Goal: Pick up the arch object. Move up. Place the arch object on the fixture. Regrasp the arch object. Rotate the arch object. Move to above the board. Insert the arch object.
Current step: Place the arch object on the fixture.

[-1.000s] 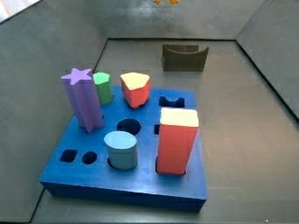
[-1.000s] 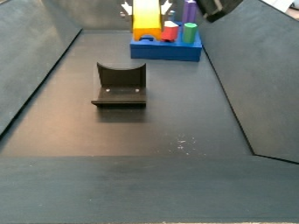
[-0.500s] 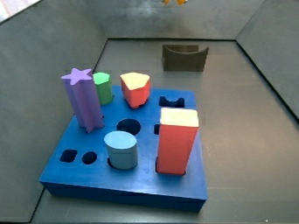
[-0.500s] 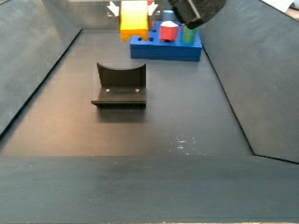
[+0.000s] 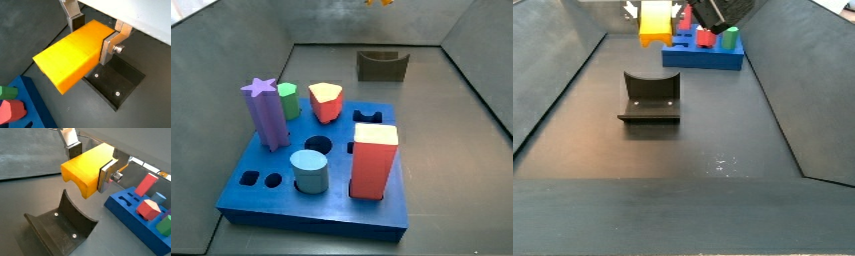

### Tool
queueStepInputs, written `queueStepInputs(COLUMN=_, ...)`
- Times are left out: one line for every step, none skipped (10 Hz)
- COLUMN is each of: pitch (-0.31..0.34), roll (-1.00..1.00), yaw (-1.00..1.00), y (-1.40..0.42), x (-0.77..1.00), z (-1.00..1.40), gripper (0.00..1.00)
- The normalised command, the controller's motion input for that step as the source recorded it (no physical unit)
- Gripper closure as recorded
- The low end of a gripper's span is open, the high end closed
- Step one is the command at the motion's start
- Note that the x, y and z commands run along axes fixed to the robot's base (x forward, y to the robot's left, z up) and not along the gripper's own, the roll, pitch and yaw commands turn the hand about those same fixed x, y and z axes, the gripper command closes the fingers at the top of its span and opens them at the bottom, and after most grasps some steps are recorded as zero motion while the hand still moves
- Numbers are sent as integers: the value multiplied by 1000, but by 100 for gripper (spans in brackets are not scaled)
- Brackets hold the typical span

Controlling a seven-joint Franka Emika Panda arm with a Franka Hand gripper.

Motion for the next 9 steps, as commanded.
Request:
queueStepInputs(pitch=114, roll=-158, yaw=-45, y=39, x=237, z=-8, gripper=100)
queueStepInputs(pitch=118, roll=-156, yaw=-45, y=39, x=207, z=-5, gripper=100)
queueStepInputs(pitch=19, roll=-1000, yaw=-96, y=76, x=154, z=-1000, gripper=100)
queueStepInputs(pitch=19, roll=-1000, yaw=-101, y=79, x=146, z=-1000, gripper=100)
queueStepInputs(pitch=37, roll=-1000, yaw=-111, y=91, x=155, z=-1000, gripper=100)
queueStepInputs(pitch=56, roll=-1000, yaw=-112, y=93, x=168, z=-1000, gripper=100)
queueStepInputs(pitch=72, roll=-1000, yaw=-122, y=105, x=186, z=-1000, gripper=100)
queueStepInputs(pitch=82, roll=-1000, yaw=-135, y=110, x=195, z=-1000, gripper=100)
queueStepInputs(pitch=78, roll=-844, yaw=-140, y=118, x=210, z=-1000, gripper=100)
